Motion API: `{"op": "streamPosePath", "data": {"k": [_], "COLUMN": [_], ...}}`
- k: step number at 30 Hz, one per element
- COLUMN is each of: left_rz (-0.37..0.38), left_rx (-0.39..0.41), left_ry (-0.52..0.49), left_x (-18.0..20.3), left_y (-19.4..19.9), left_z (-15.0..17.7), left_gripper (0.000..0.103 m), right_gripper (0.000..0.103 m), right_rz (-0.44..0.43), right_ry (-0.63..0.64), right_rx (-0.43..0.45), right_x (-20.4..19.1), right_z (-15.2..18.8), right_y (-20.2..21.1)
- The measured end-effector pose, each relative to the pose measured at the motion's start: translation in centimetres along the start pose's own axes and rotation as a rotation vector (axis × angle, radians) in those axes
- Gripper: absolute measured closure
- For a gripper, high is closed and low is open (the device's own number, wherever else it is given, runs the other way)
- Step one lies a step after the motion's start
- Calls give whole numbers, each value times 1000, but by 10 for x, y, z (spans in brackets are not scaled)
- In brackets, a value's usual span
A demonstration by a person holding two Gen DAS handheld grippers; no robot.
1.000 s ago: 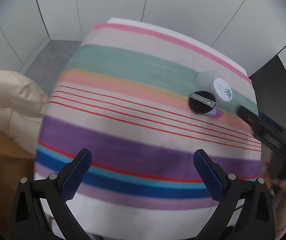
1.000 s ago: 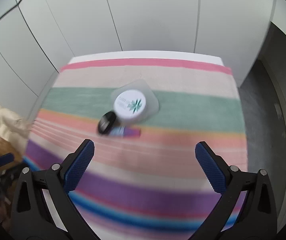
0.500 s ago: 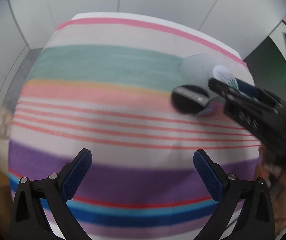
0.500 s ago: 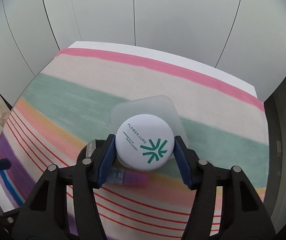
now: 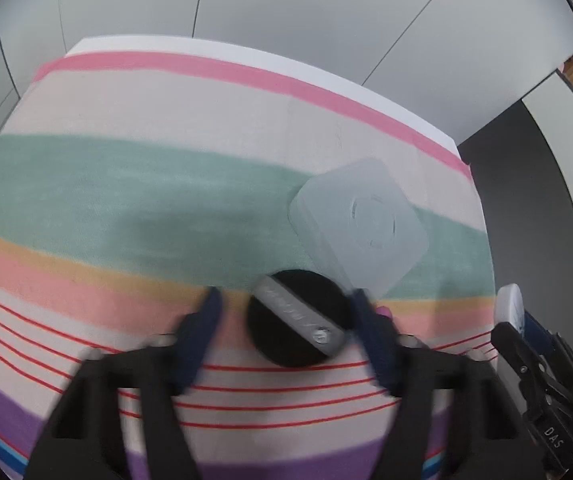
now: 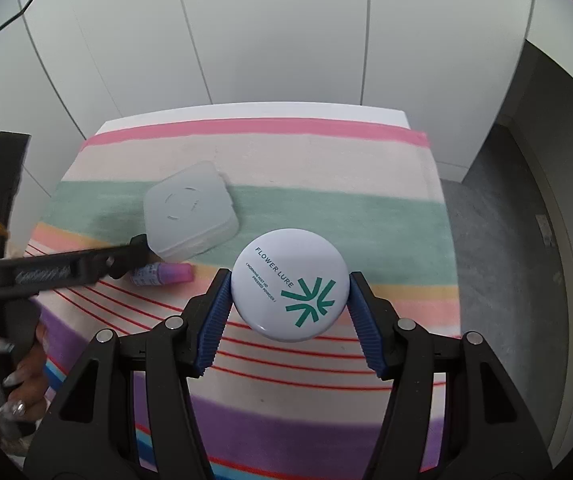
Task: Organize objects
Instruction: 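Grasp the black MENOW puff with the left gripper while the right grasps the white compact, then lift the black puff and white compact and carry both toward the cardboard box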
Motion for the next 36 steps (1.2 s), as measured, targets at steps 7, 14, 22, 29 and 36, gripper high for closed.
{"op": "streamPosePath", "data": {"k": [7, 14, 22, 29, 36], "left_rz": [-99, -129, -156, -168, -265], "left_rx": [36, 94, 208, 335, 390], "left_ry": [-20, -2, -47, -65, -141], "left_x": [2, 3, 25, 52, 76], "left_y": [7, 49, 155, 274, 363], "left_z": [3, 0, 3, 13, 44], "left_gripper": [62, 62, 62, 62, 61], "right_gripper": [43, 43, 43, 43, 43], "right_rz": [-15, 0, 14, 58, 87], "right_ry": [-3, 13, 33, 12, -25], "right_rx": [-11, 5, 84, 136, 191], "right_x": [-2, -15, -34, -52, -68], "right_z": [8, 5, -14, -33, -39], "right_y": [4, 26, 100, 192, 287]}}
Point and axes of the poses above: each gripper's, at about its wrist camera, not at the fingertips, and y roughly against the way its jaws point, x to its right, z to its underside, the point moved 5 cm from there along -y, roughly the way its jaws point, and after that the axes turned 15 degrees about -x, right-handed, at the moved point
